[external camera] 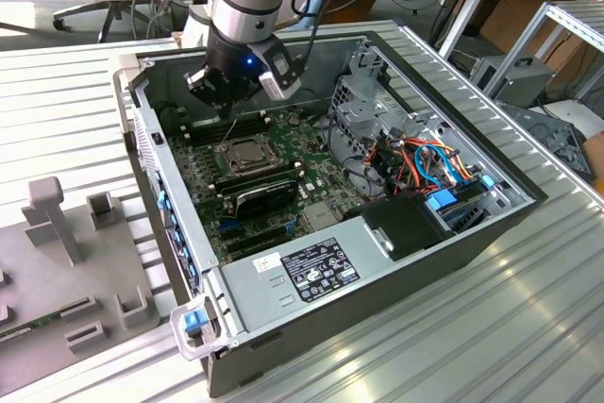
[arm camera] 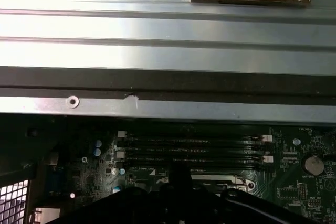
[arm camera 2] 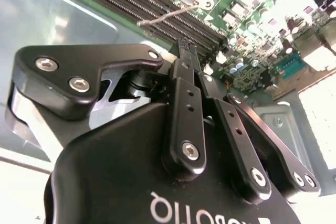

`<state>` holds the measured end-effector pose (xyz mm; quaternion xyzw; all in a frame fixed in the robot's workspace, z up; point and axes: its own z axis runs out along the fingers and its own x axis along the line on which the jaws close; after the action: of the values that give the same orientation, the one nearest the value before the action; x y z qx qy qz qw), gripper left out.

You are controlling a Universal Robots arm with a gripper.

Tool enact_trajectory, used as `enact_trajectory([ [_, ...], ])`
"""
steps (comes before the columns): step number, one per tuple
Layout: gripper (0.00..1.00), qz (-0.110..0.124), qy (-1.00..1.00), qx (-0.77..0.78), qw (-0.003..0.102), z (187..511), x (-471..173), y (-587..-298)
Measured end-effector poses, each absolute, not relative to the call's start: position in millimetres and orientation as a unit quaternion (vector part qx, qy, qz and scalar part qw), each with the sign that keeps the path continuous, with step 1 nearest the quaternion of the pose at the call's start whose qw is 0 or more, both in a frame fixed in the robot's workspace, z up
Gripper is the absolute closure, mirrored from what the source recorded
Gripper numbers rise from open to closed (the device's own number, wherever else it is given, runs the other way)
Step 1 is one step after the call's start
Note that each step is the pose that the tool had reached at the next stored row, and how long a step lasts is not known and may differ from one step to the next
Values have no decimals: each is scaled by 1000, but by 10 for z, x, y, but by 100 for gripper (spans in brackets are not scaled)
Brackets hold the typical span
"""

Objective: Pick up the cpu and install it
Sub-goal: 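Install the first cpu locking lever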

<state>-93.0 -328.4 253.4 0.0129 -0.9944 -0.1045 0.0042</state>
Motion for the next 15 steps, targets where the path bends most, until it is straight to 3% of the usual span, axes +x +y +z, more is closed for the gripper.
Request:
enact_trajectory([
  [6, 89, -117, -993, 12, 10, 2487, -867, -3298],
  [15, 89, -117, -993, 12, 12, 2389, -776, -3298],
])
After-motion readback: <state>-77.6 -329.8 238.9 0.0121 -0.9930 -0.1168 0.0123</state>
